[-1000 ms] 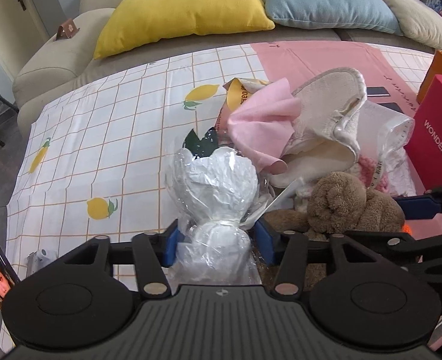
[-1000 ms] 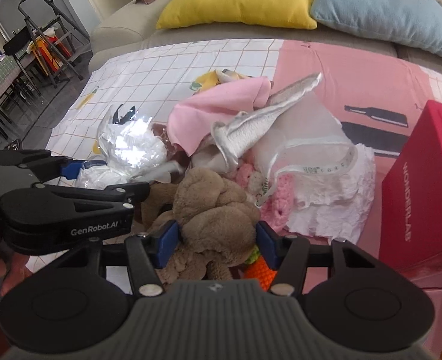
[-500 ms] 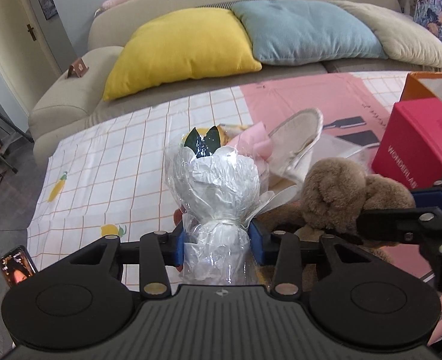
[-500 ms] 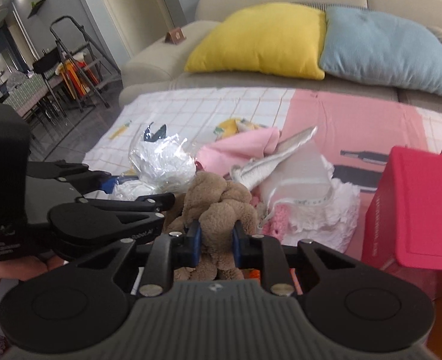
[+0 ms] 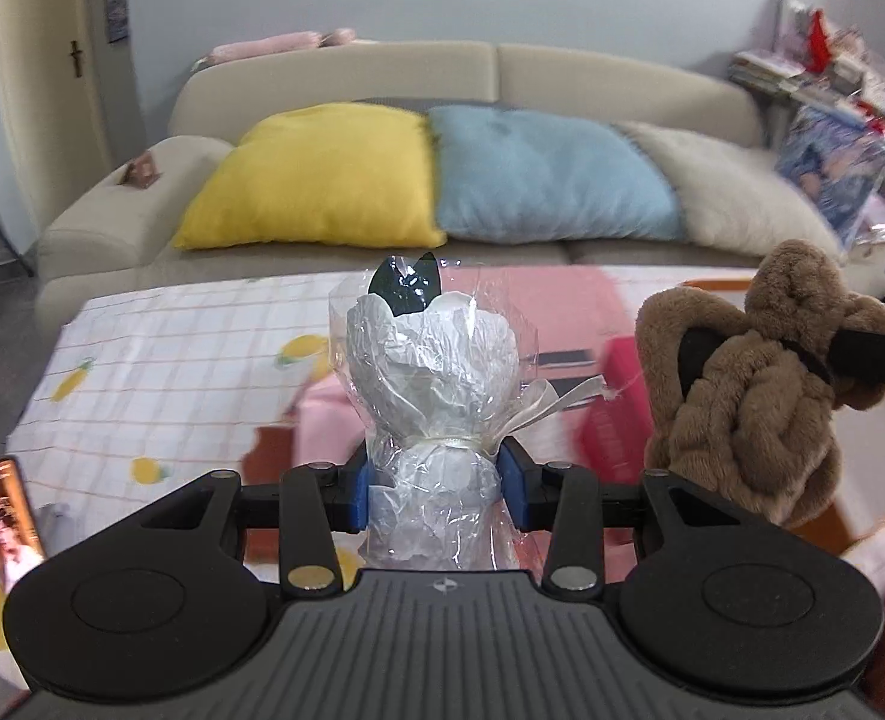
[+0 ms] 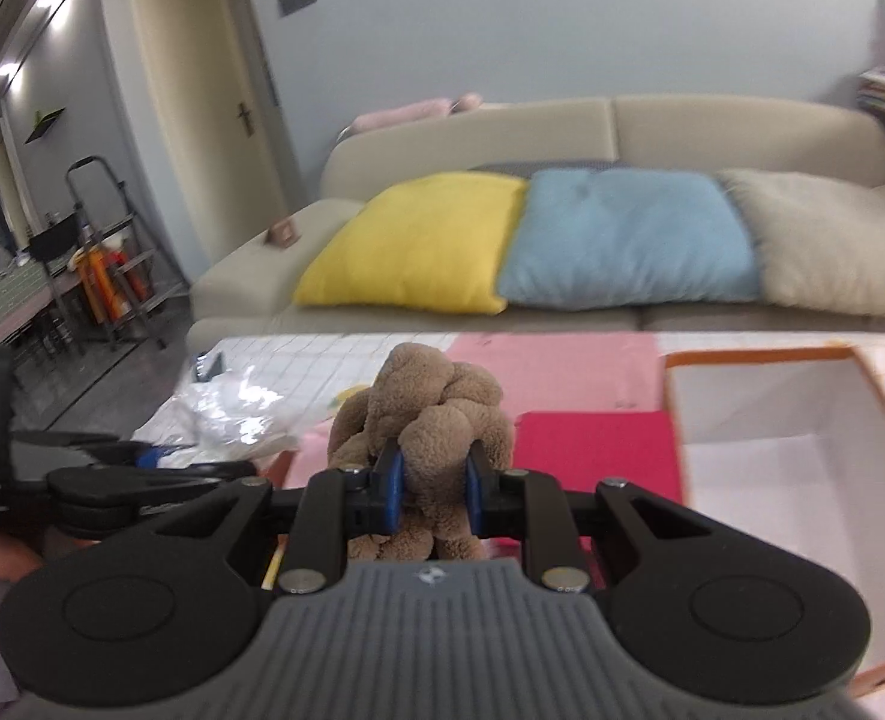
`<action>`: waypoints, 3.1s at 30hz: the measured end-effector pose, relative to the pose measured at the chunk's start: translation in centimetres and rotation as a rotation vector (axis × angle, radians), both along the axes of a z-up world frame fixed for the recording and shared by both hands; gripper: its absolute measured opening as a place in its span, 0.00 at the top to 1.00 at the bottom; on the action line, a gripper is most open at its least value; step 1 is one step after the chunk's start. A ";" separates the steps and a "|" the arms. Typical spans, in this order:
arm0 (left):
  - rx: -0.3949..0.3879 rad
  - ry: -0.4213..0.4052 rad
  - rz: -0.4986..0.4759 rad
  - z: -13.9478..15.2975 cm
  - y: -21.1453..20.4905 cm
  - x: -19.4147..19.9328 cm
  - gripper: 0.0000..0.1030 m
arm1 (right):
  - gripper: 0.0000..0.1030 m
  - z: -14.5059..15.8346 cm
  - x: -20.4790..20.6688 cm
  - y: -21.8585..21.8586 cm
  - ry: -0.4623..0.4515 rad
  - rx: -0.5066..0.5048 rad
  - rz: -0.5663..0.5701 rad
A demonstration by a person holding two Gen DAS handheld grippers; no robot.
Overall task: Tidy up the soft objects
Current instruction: 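Carry the bundle and teddy bear over the white cardboard box with both tools, then open both tools to drop the bundle and teddy bear into the box, then move both tools back toward the remaining soft items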
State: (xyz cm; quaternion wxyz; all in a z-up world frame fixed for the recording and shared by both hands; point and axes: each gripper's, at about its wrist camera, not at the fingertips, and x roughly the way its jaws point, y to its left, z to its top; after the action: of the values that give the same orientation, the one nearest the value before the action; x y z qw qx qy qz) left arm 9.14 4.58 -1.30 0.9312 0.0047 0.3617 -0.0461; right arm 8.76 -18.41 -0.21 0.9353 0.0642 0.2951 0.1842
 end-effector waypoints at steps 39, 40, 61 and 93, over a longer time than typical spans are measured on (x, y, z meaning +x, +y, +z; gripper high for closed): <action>0.015 0.400 -0.538 -5.4 -27.7 7.4 0.53 | 0.79 -8.6 5.5 -20.3 0.388 -0.277 -0.303; 0.028 0.402 -0.538 -5.6 -27.8 7.5 0.52 | 0.79 -8.9 5.5 -20.1 0.391 -0.284 -0.301; -0.021 0.300 -0.544 -3.9 -26.4 6.7 0.25 | 0.51 -7.6 4.6 -18.7 0.329 -0.386 -0.350; -0.065 -0.035 -0.311 -0.9 -8.5 -3.5 0.26 | 0.26 -4.8 -5.9 -4.3 0.123 -0.205 -0.328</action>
State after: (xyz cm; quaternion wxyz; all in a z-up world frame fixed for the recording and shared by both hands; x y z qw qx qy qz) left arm 5.69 -3.88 -2.21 0.9187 0.0313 0.3386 -0.2010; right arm 2.86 -22.74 -5.01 0.9346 0.0269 0.3547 -0.0059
